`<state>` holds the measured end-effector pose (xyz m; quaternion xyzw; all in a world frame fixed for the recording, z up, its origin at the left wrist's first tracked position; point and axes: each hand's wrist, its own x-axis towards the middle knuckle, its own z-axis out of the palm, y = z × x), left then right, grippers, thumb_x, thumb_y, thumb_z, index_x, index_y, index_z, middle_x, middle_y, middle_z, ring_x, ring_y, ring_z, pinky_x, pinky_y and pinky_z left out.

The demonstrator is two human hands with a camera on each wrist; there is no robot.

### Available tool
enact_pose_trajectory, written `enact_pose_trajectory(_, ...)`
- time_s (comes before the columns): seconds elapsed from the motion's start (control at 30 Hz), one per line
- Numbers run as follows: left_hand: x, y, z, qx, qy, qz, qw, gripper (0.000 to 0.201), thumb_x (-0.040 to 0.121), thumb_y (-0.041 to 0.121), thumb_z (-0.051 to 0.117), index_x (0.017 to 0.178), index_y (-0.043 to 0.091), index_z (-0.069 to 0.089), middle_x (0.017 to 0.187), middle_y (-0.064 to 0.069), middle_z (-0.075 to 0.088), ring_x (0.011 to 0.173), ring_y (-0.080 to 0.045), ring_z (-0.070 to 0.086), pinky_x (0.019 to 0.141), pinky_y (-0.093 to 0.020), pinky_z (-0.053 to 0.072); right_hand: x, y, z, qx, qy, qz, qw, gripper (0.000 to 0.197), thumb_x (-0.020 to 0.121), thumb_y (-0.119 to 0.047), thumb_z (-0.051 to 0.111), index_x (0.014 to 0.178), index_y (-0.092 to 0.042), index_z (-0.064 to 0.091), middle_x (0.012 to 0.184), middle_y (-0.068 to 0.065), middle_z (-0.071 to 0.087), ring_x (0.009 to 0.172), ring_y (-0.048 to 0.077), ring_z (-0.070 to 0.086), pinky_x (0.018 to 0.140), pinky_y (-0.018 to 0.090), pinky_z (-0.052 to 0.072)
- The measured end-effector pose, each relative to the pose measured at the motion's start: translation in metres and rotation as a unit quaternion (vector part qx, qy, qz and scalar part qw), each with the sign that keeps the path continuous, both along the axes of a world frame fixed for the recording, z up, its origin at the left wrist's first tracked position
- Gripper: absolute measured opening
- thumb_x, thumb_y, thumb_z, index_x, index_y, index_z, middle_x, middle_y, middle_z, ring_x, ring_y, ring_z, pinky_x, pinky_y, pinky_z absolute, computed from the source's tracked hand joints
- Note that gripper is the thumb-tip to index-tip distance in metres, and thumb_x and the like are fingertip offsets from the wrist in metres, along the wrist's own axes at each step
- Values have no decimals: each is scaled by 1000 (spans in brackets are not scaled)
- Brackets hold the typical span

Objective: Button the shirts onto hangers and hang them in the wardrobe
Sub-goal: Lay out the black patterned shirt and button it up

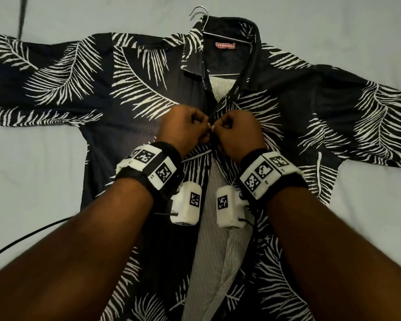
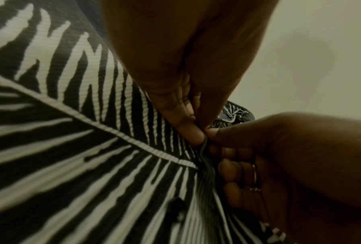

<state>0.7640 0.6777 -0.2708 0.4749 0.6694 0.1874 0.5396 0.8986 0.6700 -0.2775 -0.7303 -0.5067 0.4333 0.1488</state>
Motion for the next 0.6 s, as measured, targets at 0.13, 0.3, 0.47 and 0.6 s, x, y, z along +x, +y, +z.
enact_pose_trajectory(0.13, -1, -1, 2, 41, 58, -61, 996, 9, 94, 10, 67, 92, 18, 71, 79, -2, 75, 71, -15, 74, 78, -37, 63, -4, 2, 6, -5, -44, 28, 999, 14, 95, -22, 60, 82, -18, 63, 84, 4, 69, 80, 26, 68, 80, 46, 58)
enact_pose_trajectory(0.3, -4, -1, 1, 40, 53, -51, 997, 16, 93, 7, 66, 85, 21, 68, 75, -4, 74, 69, -17, 74, 78, -42, 63, 0, -9, 7, 49, -30, 64, 996, 13, 94, -16, 62, 85, -24, 60, 84, -2, 67, 76, 20, 66, 78, 45, 58)
enact_pose_trajectory(0.47, -4, 0, 4, 63, 36, -67, 995, 22, 91, 6, 66, 93, 27, 64, 82, -1, 73, 74, -15, 73, 77, -40, 62, 9, -11, 14, 162, -85, 166, 969, 12, 93, -8, 60, 101, -11, 68, 92, 7, 70, 82, 25, 66, 78, 37, 53)
enact_pose_trajectory(0.6, -6, 1, 4, 76, 9, -54, 996, 40, 87, -1, 65, 110, 30, 52, 83, -8, 69, 72, -22, 70, 71, -44, 62, 8, -6, 20, 166, -133, 240, 947, 16, 94, -12, 58, 105, -7, 69, 98, 11, 70, 92, 30, 65, 81, 38, 49)
